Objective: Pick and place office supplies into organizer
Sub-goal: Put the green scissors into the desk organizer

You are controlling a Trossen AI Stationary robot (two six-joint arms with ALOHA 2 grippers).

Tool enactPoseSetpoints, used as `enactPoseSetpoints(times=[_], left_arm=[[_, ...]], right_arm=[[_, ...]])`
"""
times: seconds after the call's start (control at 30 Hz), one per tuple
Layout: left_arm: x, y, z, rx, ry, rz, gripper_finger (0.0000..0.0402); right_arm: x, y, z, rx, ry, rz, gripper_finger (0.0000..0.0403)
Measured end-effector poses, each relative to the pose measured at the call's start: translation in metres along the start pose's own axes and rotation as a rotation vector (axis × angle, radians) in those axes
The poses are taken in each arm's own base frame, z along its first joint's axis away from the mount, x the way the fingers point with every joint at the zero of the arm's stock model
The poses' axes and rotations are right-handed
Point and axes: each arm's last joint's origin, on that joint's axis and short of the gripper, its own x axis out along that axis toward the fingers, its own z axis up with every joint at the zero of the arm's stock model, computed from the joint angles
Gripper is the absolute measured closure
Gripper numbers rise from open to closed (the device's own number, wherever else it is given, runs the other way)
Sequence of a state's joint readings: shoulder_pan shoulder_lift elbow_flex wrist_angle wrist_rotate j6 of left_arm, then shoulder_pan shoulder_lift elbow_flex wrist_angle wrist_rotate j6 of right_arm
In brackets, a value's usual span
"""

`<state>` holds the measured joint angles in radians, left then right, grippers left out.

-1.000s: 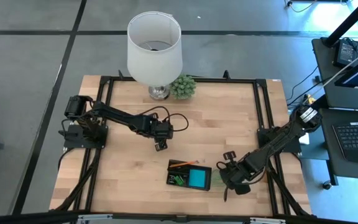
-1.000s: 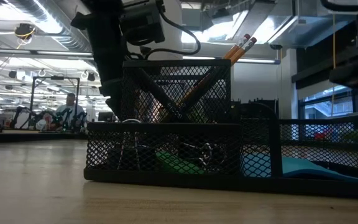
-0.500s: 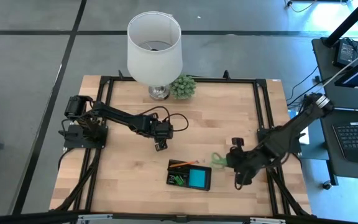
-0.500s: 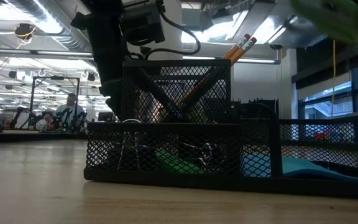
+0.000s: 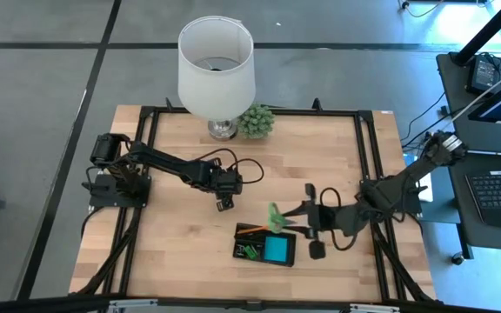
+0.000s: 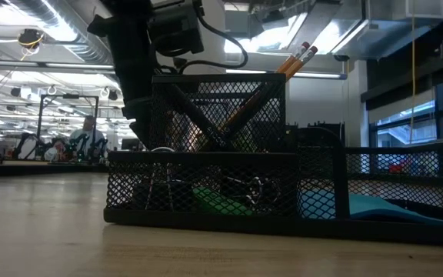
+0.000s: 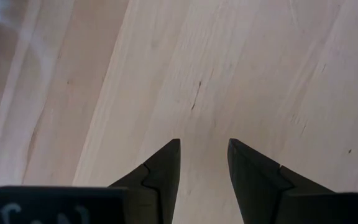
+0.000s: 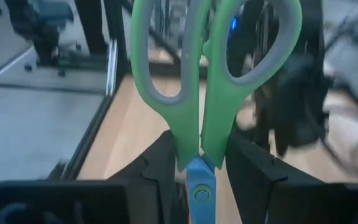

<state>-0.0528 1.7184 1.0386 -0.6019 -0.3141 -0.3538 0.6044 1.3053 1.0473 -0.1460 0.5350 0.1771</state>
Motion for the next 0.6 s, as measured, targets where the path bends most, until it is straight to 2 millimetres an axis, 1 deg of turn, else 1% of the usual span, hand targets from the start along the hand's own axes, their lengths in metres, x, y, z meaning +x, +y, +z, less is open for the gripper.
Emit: enactPoseSetpoints(times=[0.1,0.2,0.3,0.47,0.6], left_arm=[[0.000,0.000,0.000,0.001,0.003,-0.007,0.0274],[0.000,-0.001,-0.002,0.038,0.030,-0.038,0.0274],[0.000,0.001,-0.008,0.051,0.104,-0.045,0.0274],[-0.003,0.005,-0.022,0.051,0.233,0.010,0.0274],[-0.006,0.006,-0.030,0.075,0.310,0.042,0.0274]], right_arm=[[0.014,0.000,0.006,-0.022,-0.082,-0.014,0.0279],[0.032,0.000,0.004,-0.021,-0.118,-0.034,0.0279],[0.054,0.003,-0.003,-0.005,-0.134,-0.031,0.0279],[0.091,0.011,-0.019,0.014,-0.181,-0.014,0.0279],[0.109,0.015,-0.029,0.038,-0.224,-0.015,0.0279]])
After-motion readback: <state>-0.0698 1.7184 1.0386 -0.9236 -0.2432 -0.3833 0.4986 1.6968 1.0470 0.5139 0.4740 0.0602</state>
